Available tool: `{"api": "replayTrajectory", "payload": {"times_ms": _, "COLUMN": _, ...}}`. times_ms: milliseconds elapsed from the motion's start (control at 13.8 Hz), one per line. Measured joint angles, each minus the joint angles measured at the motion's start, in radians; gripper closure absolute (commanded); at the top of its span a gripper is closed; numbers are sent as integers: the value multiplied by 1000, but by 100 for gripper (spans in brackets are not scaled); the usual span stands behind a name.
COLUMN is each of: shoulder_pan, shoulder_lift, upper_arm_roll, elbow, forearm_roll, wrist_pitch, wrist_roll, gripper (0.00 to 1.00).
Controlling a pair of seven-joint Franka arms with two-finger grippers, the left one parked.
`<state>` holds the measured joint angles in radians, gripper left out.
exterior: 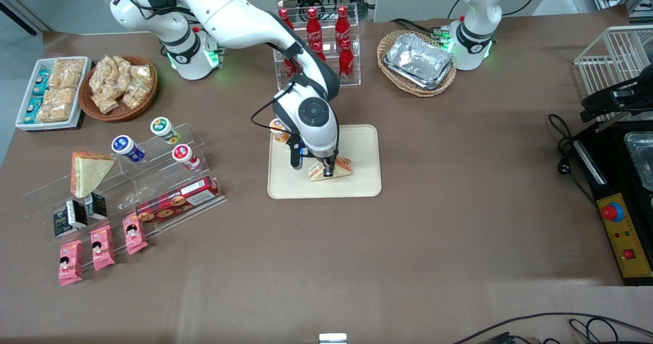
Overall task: Place sandwich on tray
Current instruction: 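Carry the sandwich over the beige tray with the right gripper, then lower the sandwich onto the tray and open the right gripper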
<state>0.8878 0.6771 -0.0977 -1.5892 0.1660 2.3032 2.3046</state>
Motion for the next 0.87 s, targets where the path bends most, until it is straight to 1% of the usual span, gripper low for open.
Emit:
{"api": "replayTrajectory", "payload": {"times_ms": 364, "shoulder_pan": -21, "shoulder_lift": 28, "upper_arm_roll": -16, "elbow": 0, "forearm_roll": 0, "wrist_pitch": 20, "wrist_roll": 8, "gripper": 100}}
{"api": "replayTrajectory", "payload": {"times_ms": 436, "shoulder_pan": -27, "shoulder_lift": 29, "upper_arm_roll": -17, "elbow": 0, "forearm_roll": 0, "wrist_pitch": 24, "wrist_roll": 8, "gripper": 71}}
{"api": "replayTrajectory", "payload": {"times_ms": 509, "shoulder_pan": -32, "shoulder_lift": 29, "upper_arm_roll": -17, "elbow": 0, "forearm_roll": 0, "wrist_pitch": 28, "wrist_roll": 8, "gripper": 1}}
{"api": "replayTrajectory", "payload": {"times_ms": 873, "shoulder_pan": -34, "shoulder_lift": 37, "upper_arm_roll": -18, "elbow": 0, "forearm_roll": -4, "wrist_pitch": 40, "wrist_roll": 8, "gripper": 0}}
